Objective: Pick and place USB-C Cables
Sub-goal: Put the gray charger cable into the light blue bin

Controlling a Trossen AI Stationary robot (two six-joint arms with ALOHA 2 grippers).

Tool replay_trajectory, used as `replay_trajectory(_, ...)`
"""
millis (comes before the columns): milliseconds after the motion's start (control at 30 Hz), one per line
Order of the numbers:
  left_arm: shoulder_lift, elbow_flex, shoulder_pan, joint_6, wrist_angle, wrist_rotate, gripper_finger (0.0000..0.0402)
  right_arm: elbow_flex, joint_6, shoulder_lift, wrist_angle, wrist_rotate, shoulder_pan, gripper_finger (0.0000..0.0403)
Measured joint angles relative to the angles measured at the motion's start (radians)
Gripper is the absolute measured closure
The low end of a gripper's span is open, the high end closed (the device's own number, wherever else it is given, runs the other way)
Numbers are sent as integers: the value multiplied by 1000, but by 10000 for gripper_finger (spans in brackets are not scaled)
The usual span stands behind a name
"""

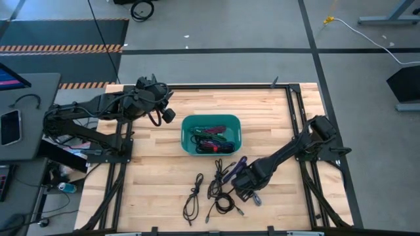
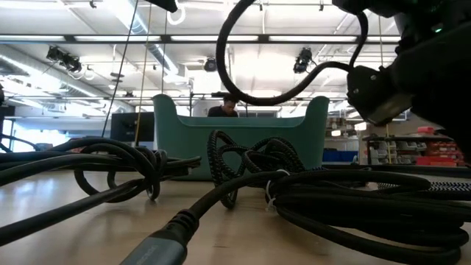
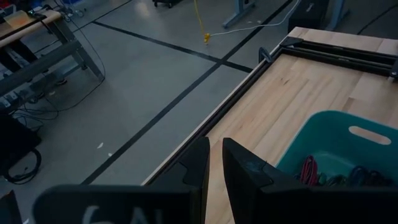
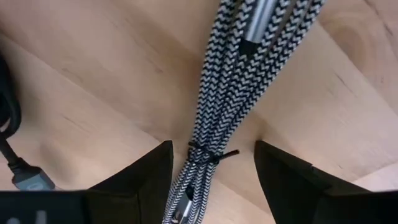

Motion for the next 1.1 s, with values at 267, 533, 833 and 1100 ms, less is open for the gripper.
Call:
replay_trajectory(267, 0, 0, 0, -4, 1, 0, 351, -17, 11, -1, -1, -27, -2, 255)
replay_trajectory(533, 0, 0, 0, -3, 1, 0, 351, -12, 2, 4, 28, -113, 0, 382)
replay_trajectory(833, 0, 0, 0, 0, 1, 0, 351, 131, -186, -75, 3, -104, -28, 382)
replay_trajectory(1100, 0, 0, 0, -1, 0, 0, 351, 317, -404, -260, -206, 105, -113, 382)
